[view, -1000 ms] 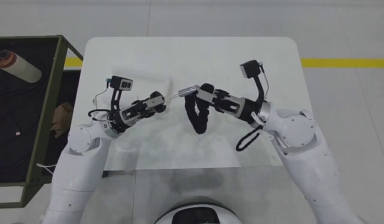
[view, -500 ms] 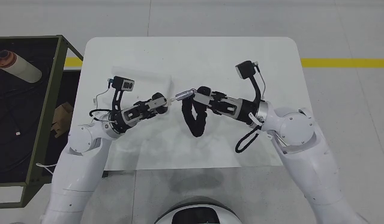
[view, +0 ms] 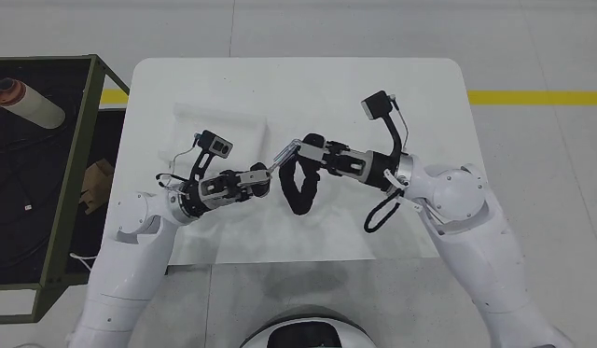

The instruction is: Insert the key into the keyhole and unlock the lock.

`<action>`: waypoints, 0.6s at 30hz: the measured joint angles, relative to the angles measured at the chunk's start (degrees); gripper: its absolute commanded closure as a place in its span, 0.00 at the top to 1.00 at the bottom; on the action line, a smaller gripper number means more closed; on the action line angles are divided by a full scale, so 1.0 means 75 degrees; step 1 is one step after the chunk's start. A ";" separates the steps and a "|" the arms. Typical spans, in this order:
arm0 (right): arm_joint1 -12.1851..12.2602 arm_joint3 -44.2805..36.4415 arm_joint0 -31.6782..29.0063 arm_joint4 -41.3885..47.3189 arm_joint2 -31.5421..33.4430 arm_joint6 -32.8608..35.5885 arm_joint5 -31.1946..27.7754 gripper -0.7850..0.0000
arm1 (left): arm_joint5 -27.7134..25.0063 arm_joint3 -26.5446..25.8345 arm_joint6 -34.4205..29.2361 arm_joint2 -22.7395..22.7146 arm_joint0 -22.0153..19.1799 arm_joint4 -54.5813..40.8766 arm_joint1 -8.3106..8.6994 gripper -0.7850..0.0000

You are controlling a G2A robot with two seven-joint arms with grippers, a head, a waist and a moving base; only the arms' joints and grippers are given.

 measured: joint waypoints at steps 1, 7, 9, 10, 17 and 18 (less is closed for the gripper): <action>-0.0001 -0.0005 0.0000 -0.0010 -0.0008 0.0000 0.0005 0.00 | -0.0027 0.0000 0.0001 0.0000 0.0000 0.0021 0.0000 0.00; -0.0008 0.0000 0.0018 -0.0031 -0.0027 -0.0018 -0.0001 0.00 | -0.0657 -0.0407 0.0471 -0.0046 0.0229 0.0708 -0.0006 0.00; -0.0007 0.0009 0.0017 -0.0019 -0.0015 -0.0034 0.0004 0.00 | -0.1260 -0.0606 0.0701 -0.0106 0.0329 0.1247 -0.0009 0.00; -0.0006 0.0012 0.0012 -0.0013 -0.0002 -0.0044 0.0011 0.00 | -0.1580 -0.0680 0.0836 -0.0143 0.0380 0.1520 -0.0011 0.00; 0.0008 0.0033 0.0011 0.0003 0.0057 -0.0050 0.0026 0.00 | -0.3750 -0.1004 0.2423 -0.0266 0.0776 0.3822 -0.0082 0.00; 0.0009 0.0036 0.0015 -0.0004 0.0051 -0.0053 0.0029 0.00 | -0.3947 -0.1035 0.2646 -0.0280 0.0806 0.4132 -0.0094 0.00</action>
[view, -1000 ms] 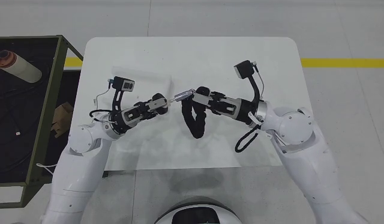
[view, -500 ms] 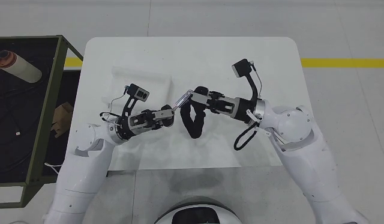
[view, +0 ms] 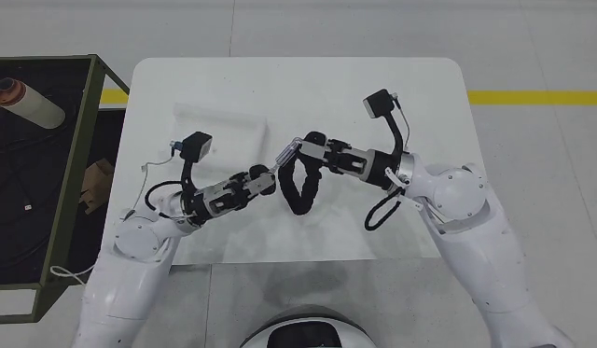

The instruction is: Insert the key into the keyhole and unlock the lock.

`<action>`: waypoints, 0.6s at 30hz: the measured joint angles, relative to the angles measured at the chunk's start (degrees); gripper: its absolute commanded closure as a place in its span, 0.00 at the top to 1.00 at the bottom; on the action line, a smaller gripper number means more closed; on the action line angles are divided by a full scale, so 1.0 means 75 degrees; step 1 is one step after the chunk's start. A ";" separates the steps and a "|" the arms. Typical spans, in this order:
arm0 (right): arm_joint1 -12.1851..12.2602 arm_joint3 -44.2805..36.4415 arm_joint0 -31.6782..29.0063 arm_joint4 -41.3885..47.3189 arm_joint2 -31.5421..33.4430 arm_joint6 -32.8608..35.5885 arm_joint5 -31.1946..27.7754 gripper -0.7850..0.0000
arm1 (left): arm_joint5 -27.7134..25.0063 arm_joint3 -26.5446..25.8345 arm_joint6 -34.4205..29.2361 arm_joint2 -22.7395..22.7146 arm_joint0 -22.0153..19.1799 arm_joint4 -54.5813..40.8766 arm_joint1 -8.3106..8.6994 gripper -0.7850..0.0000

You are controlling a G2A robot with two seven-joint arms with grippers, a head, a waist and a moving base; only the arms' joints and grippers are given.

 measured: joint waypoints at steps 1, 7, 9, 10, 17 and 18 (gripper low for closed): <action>0.0000 0.0004 0.0005 -0.0007 -0.0012 -0.0001 0.0002 0.00 | -0.0180 -0.0031 0.0240 -0.0017 0.0032 0.0315 -0.0014 0.00; -0.0006 0.0023 0.0053 -0.0110 -0.0129 -0.0048 0.0017 0.00 | -0.0793 -0.0270 0.1973 -0.0134 0.0235 0.2477 -0.0129 0.00; -0.0008 0.0035 0.0063 -0.0166 -0.0169 -0.0080 0.0019 0.00 | -0.0867 -0.0353 0.2562 -0.0167 0.0287 0.3232 -0.0170 0.00; -0.0008 0.0041 0.0069 -0.0182 -0.0183 -0.0089 0.0022 0.00 | -0.0893 -0.0383 0.2815 -0.0177 0.0315 0.3557 -0.0189 0.00; 0.0002 0.0054 0.0066 -0.0229 -0.0208 -0.0130 0.0038 0.00 | -0.1075 -0.0661 0.5098 -0.0274 0.0443 0.6616 -0.0341 0.00; 0.0004 0.0054 0.0065 -0.0211 -0.0208 -0.0113 0.0075 0.00 | -0.1139 -0.0665 0.5370 -0.0230 0.0462 0.6989 -0.0355 0.00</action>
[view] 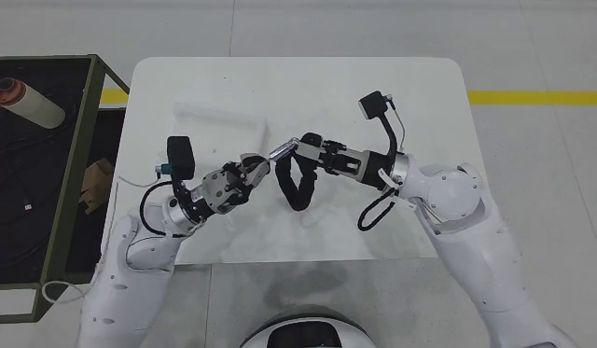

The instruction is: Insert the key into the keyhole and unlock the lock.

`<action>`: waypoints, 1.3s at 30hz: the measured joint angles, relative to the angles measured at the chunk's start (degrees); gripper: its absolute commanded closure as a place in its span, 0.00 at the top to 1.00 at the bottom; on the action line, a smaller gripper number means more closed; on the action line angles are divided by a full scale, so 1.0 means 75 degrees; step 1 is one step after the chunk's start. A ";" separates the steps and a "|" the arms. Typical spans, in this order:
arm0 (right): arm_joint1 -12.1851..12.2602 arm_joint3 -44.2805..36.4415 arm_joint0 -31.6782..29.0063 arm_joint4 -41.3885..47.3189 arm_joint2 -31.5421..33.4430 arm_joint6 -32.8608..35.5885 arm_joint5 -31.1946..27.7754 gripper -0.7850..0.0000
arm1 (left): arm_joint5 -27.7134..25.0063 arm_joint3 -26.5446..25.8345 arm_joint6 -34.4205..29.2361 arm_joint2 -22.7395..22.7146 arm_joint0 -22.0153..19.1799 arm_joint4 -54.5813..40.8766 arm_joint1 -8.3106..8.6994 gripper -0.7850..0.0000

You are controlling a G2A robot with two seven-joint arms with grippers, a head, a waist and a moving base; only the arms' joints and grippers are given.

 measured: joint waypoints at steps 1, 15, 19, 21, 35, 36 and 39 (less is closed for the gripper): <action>0.0002 -0.0003 0.0002 0.0012 0.0003 0.0013 0.0028 0.00 | -0.0043 0.0005 0.0210 0.0030 0.0013 0.0282 -0.0007 0.00; 0.0024 -0.0072 -0.0163 -0.0033 0.0068 -0.0246 0.0204 0.00 | 0.0872 -0.0736 0.2094 -0.0125 0.0114 0.3918 -0.0026 0.00; 0.0034 -0.0069 -0.0175 -0.0063 0.0082 -0.0281 0.0285 0.00 | 0.1834 -0.0578 0.3587 0.0230 0.0292 0.6191 -0.0015 0.00; 0.0039 -0.0054 -0.0176 -0.0088 0.0085 -0.0304 0.0331 0.00 | 0.2341 -0.0452 0.4221 0.0398 0.0334 0.7162 0.0002 0.00; 0.0092 0.0457 -0.0170 -0.0942 0.0265 -0.0888 0.0970 0.00 | 0.0731 0.0699 0.3556 -0.0009 0.0138 0.2784 0.0053 1.00; 0.0089 0.0575 -0.0156 -0.0848 0.0281 -0.0882 0.1042 0.00 | 0.0581 0.0846 0.3305 -0.0118 0.0111 0.1979 0.0068 1.00; 0.0072 0.1092 -0.0030 -0.0583 0.0265 -0.0758 0.1276 0.00 | 0.0353 0.1268 0.2279 -0.0314 0.0052 -0.0875 0.0143 1.00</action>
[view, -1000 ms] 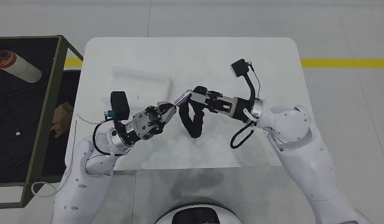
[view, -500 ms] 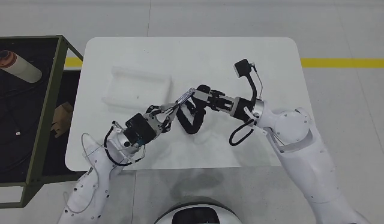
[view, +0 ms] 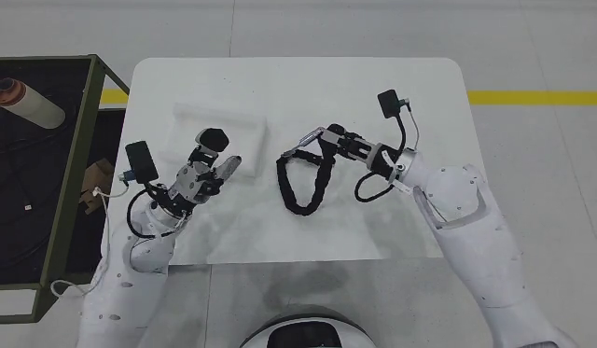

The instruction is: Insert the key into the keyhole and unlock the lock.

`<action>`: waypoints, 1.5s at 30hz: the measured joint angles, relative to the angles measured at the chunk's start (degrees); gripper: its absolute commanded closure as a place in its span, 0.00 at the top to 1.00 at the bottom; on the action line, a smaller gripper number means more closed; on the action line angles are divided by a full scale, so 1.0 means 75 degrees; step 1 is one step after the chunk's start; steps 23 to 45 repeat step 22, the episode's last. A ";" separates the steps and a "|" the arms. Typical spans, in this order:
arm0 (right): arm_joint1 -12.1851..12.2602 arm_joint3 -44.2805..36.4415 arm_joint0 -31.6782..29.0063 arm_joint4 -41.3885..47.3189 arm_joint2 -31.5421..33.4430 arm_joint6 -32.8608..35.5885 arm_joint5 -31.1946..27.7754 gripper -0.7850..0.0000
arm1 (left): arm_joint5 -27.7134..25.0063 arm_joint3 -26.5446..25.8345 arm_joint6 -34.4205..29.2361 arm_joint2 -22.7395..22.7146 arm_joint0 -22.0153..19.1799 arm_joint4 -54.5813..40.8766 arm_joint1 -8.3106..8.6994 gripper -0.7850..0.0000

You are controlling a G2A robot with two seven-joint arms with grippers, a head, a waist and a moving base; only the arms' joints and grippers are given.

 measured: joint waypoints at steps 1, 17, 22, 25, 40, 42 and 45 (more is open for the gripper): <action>-0.0011 0.0172 0.0061 0.0081 -0.0035 0.0053 0.0077 0.00 | 0.0009 0.0084 -0.0395 -0.0006 -0.0006 -0.0845 0.0032 1.00; -0.0201 0.2216 0.1362 -0.1142 -0.1073 0.0476 0.1234 1.00 | 0.0047 0.0139 -0.1382 0.0027 -0.0004 -0.2814 0.0097 1.00; -0.0114 0.1904 0.1321 -0.2314 -0.0928 0.0186 0.1142 1.00 | 0.0047 0.0139 -0.1381 0.0027 -0.0004 -0.2814 0.0097 1.00; -0.0114 0.1904 0.1321 -0.2314 -0.0928 0.0186 0.1142 1.00 | 0.0047 0.0139 -0.1381 0.0027 -0.0004 -0.2814 0.0097 1.00; -0.0114 0.1904 0.1321 -0.2314 -0.0928 0.0186 0.1142 1.00 | 0.0047 0.0139 -0.1381 0.0027 -0.0004 -0.2814 0.0097 1.00; -0.0114 0.1904 0.1321 -0.2314 -0.0928 0.0186 0.1142 1.00 | 0.0047 0.0139 -0.1381 0.0027 -0.0004 -0.2814 0.0097 1.00; -0.0114 0.1904 0.1321 -0.2314 -0.0928 0.0186 0.1142 1.00 | 0.0047 0.0139 -0.1381 0.0027 -0.0004 -0.2814 0.0097 1.00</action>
